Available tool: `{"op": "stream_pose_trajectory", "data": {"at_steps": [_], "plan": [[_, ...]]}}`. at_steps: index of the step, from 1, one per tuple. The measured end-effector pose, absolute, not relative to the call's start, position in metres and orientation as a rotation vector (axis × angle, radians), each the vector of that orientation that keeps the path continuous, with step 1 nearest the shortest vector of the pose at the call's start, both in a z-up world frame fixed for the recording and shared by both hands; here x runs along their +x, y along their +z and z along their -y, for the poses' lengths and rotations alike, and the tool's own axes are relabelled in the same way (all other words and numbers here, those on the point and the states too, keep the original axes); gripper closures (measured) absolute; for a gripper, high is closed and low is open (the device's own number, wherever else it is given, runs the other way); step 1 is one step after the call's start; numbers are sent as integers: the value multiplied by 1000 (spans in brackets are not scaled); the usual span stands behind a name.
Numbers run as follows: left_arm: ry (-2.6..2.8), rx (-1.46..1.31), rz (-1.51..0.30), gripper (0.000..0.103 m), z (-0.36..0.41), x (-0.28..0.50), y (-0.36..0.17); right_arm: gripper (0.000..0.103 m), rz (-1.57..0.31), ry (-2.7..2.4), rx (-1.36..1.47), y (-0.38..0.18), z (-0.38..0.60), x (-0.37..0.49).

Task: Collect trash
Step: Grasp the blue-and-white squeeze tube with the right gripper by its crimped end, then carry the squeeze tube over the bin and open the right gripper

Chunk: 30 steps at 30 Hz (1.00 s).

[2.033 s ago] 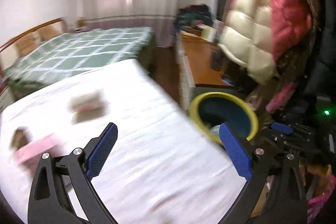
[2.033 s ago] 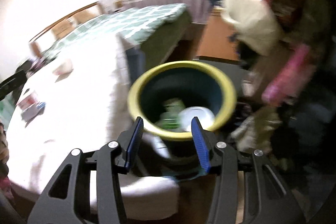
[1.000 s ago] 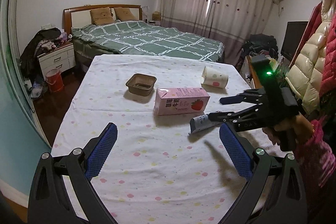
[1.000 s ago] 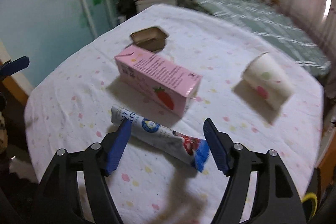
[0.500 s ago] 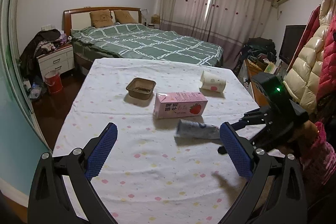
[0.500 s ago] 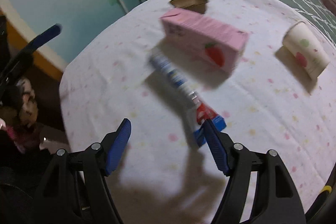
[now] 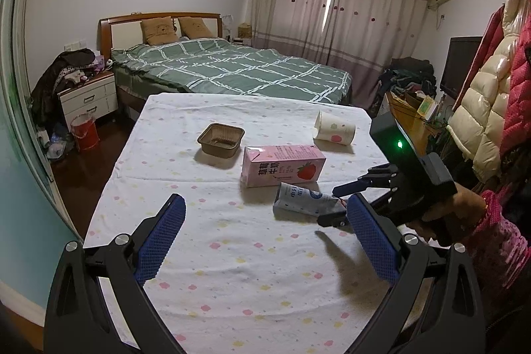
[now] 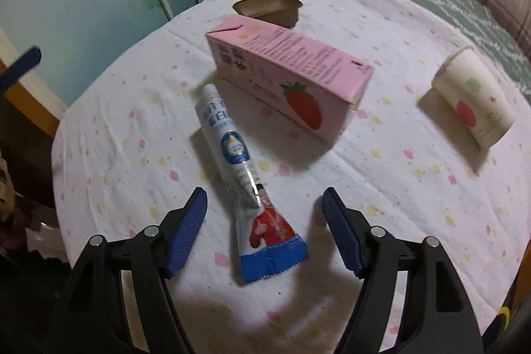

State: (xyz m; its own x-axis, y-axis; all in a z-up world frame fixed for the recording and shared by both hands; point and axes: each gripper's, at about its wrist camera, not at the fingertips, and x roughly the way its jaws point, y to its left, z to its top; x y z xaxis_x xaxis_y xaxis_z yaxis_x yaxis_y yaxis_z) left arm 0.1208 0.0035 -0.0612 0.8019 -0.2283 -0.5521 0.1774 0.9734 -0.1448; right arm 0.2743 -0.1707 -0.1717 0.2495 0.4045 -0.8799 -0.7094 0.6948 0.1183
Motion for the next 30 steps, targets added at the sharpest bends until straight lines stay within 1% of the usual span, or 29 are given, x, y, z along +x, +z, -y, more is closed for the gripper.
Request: {"op": "stream_pose_trajectory", "data": {"at_steps": [1,4,6,7,9,19,30], "plan": [[-217,-88,-604,7,-4,121,-62,36,-1071,776,-336,-172,169,272],[-218,-91,-610,7,-3,123,-64,47,-1055,765,-359,-172,165,264],[-216,-90,-611,7,-3,123,-65,59,-1041,757,-377,-171,164,257],[-216,-90,-612,7,-3,123,-65,62,-1038,759,-376,-172,163,255],[-217,-94,-613,7,-3,124,-66,73,-1028,746,-370,-172,167,250],[-232,-90,-629,7,2,128,-73,76,-1013,689,-202,-173,203,215],[-288,-80,-649,7,25,136,-81,76,-935,462,20,-157,311,176]]}}
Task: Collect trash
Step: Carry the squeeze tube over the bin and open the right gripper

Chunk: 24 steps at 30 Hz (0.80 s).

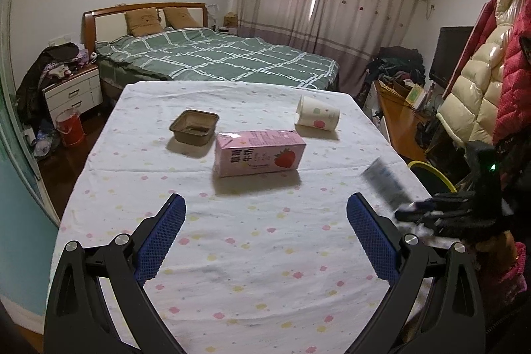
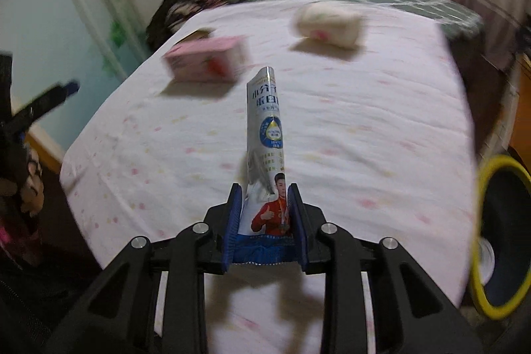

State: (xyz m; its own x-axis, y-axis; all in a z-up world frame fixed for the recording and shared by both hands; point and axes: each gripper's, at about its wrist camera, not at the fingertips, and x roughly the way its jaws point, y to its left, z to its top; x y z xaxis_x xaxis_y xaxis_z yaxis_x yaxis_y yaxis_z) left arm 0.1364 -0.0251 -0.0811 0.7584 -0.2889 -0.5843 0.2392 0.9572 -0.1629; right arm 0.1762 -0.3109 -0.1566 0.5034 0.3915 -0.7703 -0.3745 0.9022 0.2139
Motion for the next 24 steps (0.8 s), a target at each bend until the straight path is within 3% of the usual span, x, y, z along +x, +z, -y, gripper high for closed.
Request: {"op": "stream_pose_trajectory", "data": {"at_steps": [8,16,19,21,24], "plan": [[-325,-61,-665,7,45,148,-85,75,-891,76,217,-158,443,176],[-369,-61,-696,7,62,171,-93,75,-928,-209,344,-193,539,184],[-374,-51,-704,7,66,179,-97,73,-940,-263,346,-202,554,189],[-382,-51,-712,7,68,187,-99,63,-947,-305,351,-207,563,190],[-381,-42,-719,7,68,196,-102,63,-943,-328,367,-210,569,190]]}}
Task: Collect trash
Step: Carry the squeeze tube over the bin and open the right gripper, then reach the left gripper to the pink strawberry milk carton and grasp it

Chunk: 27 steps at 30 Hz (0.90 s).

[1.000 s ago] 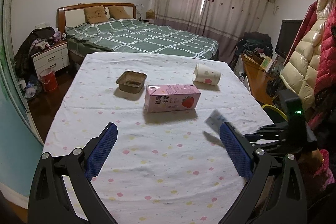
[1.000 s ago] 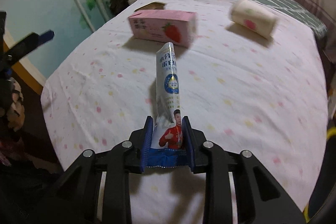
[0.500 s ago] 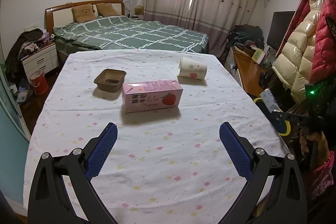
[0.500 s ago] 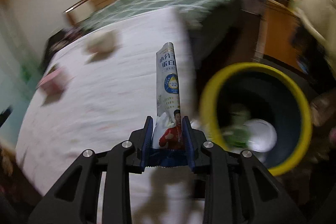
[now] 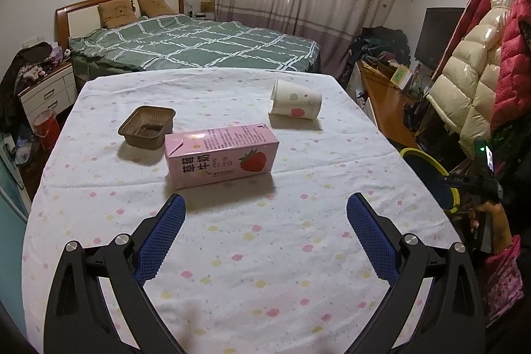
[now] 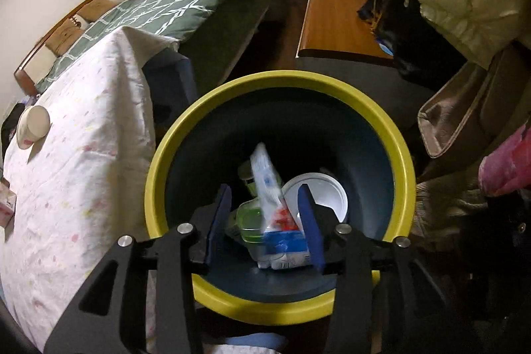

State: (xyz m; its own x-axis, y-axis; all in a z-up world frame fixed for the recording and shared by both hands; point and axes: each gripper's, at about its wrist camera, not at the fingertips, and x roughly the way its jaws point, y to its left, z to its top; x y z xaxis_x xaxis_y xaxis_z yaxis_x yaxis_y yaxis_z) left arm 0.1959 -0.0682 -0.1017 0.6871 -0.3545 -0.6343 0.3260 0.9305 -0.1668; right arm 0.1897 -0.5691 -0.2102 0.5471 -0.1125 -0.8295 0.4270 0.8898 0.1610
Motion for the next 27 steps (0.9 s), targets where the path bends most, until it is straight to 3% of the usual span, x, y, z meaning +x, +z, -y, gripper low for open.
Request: {"op": "stream_pose_trajectory", "data": {"at_steps": [27], "plan": [[-476,-8,-835,7,64,277,-148,59,-936,-223,323,-197,526,195]]}}
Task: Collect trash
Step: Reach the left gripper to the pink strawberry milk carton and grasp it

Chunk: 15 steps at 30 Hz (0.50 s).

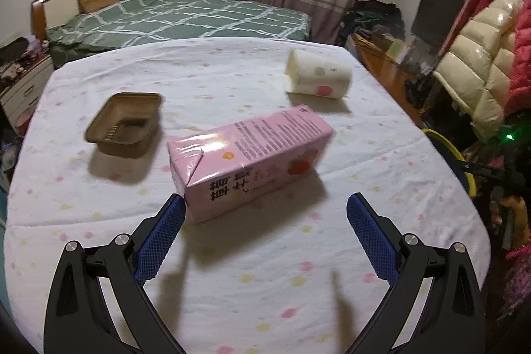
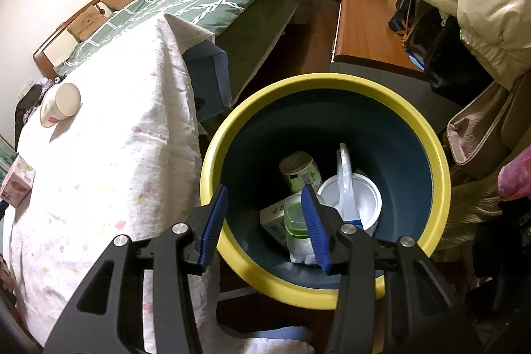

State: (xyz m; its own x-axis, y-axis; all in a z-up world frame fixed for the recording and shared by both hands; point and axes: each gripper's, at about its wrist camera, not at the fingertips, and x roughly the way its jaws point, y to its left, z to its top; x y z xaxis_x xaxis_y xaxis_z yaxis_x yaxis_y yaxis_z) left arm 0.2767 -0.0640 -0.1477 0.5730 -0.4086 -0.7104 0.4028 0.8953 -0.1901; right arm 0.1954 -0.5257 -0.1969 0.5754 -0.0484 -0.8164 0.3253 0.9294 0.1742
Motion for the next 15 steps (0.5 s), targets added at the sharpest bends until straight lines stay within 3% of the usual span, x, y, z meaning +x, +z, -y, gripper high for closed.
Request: {"op": "stream_pose_trajectory", "data": {"at_steps": [8,15], "plan": [[-709,13,-849,7,113,242,-131,56,-932,-191,325,-197,520,194],[-637,135,-802,7,111,230,-107,56,-917,-190,340,-193,526,188]]}}
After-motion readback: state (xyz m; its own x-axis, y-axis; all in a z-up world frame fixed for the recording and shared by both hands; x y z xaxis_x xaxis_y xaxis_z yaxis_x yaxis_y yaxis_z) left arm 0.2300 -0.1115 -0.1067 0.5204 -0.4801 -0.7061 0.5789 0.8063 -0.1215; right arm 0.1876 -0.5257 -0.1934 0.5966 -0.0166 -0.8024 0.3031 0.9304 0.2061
